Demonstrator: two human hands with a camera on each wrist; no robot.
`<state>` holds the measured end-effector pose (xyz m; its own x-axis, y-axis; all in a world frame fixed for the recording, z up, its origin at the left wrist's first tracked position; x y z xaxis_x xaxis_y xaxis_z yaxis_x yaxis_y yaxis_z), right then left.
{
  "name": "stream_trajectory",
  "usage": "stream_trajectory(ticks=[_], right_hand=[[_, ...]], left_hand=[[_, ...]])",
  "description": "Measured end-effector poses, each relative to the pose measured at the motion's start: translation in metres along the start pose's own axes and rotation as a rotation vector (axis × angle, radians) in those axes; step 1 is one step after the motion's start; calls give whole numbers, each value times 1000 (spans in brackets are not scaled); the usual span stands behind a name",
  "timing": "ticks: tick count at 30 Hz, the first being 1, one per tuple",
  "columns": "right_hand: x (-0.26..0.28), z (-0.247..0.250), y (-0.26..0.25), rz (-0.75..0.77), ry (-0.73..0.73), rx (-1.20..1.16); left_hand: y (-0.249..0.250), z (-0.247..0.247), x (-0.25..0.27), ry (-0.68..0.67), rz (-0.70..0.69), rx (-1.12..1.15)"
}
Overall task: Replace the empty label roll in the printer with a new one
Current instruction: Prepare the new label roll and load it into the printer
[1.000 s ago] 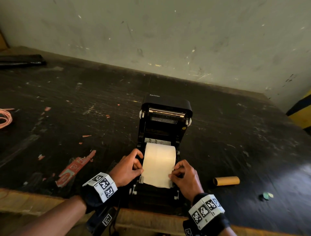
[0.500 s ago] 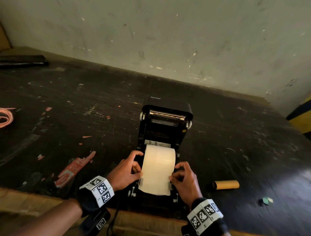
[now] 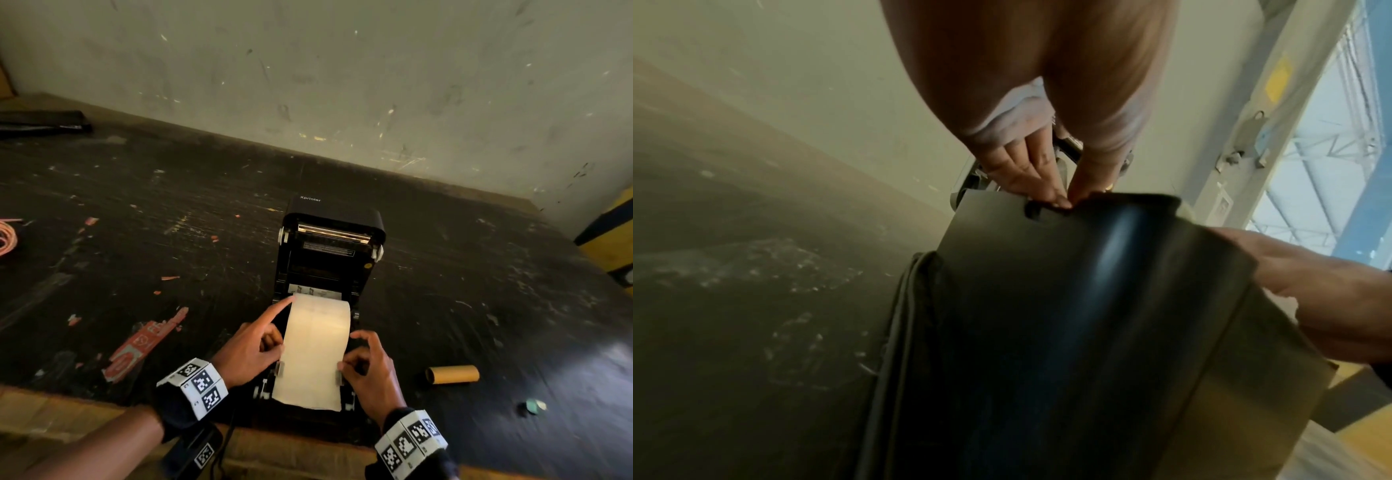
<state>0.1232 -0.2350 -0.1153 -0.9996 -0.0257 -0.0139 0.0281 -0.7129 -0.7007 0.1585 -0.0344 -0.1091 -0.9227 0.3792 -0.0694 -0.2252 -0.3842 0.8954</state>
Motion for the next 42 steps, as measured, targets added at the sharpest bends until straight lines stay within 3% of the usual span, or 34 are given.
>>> stream_trajectory(ticks=[6, 11, 16, 19, 22, 24, 29, 32, 36, 42], right_hand=[[-1, 1, -3, 24, -12, -26], [1, -2, 0, 19, -25, -12], [4, 2, 0, 30, -11, -11], [12, 6, 1, 50, 16, -11], [25, 13, -5, 144, 109, 102], [38, 12, -16, 259, 97, 150], [64, -15, -24, 425, -121, 332], [68, -17, -21, 431, -46, 363], [70, -11, -26, 442, 36, 365], [84, -9, -29, 483, 27, 364]], left_hand=[[2, -10, -1, -135, 26, -60], [0, -7, -2, -87, 10, -71], [-1, -10, -1, -125, 13, -115], [0, -4, 7, -58, -1, -170], [15, 3, 22, 68, -139, -316], [24, -10, 32, -15, -204, -336], [28, -47, 60, -269, -312, -466], [23, -48, 68, -213, -384, -567], [26, -39, 68, -106, -383, -499], [29, -44, 86, -122, -361, -504]])
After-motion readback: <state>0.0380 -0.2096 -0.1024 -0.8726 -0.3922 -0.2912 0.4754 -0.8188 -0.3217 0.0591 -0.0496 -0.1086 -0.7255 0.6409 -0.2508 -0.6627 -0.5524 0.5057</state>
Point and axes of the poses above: each hand's wrist, its own x-axis away from the middle knuckle, its own z-axis out of the back of the hand, y = z × x, the point moved 8 cm from there along -x, towards the middle knuckle, and after that the axes turned 7 degrees about x, right-handed, at the moved point
